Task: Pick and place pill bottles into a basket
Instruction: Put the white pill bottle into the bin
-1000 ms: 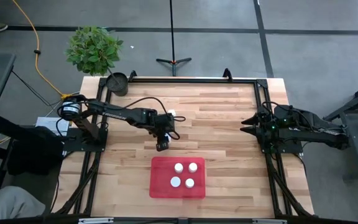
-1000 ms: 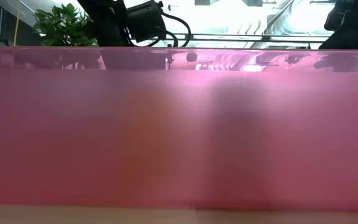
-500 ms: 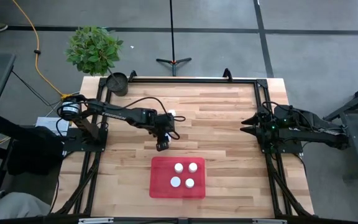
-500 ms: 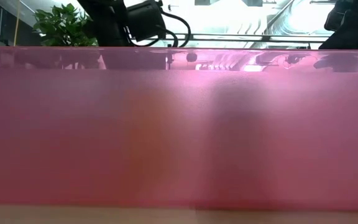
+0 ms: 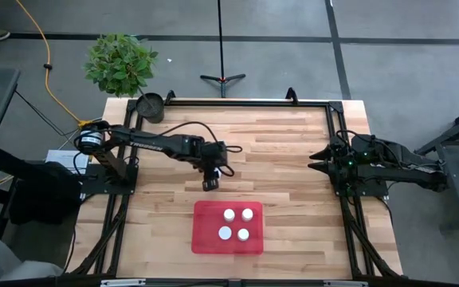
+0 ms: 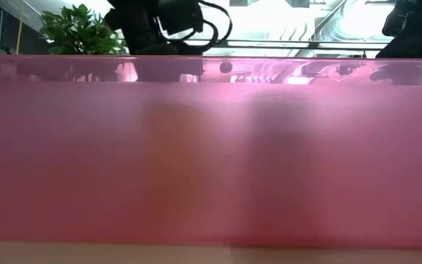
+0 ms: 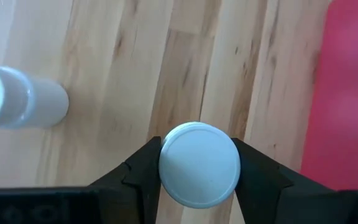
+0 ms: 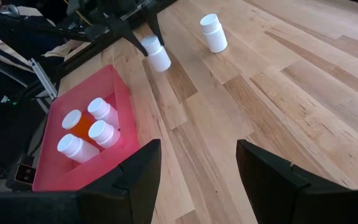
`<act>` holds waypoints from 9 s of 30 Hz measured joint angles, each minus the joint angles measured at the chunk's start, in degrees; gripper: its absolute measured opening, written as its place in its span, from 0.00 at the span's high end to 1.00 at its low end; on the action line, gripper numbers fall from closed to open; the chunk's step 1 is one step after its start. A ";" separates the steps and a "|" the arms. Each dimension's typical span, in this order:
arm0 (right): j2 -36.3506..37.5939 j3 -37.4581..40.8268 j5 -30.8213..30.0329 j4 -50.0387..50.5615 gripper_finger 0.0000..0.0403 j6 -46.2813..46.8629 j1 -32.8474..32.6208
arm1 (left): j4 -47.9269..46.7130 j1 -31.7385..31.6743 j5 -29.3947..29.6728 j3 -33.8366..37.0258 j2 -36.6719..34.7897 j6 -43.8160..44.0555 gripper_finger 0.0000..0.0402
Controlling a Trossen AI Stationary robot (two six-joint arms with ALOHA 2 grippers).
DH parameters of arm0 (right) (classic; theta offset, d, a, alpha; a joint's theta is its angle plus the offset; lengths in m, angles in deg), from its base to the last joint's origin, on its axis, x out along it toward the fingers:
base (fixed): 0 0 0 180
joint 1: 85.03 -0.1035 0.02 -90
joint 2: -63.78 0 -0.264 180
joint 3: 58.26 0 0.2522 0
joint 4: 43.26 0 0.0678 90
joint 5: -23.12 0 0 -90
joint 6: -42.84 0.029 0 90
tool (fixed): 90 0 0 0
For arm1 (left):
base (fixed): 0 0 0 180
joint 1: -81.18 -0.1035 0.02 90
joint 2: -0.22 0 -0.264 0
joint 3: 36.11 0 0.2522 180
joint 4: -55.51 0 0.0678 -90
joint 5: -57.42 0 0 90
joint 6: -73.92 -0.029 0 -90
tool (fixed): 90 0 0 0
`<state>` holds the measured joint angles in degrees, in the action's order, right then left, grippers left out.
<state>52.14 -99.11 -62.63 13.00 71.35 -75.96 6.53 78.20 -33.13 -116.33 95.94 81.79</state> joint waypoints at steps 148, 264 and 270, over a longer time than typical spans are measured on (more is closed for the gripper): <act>-0.33 0.00 0.28 0.07 0.51 0.00 0.00 | -2.89 37.11 13.48 -11.40 12.63 29.87 0.14; -0.35 0.00 -0.74 -0.09 0.51 0.00 0.01 | 8.06 -26.91 -12.84 5.40 -19.87 -19.49 0.18; -0.35 0.00 -0.73 -0.09 0.51 0.00 0.01 | 8.12 -25.41 -12.07 5.38 -17.17 -26.95 0.18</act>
<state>51.80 -99.11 -63.35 12.91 71.35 -75.94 14.65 52.79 -45.20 -110.95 78.77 54.84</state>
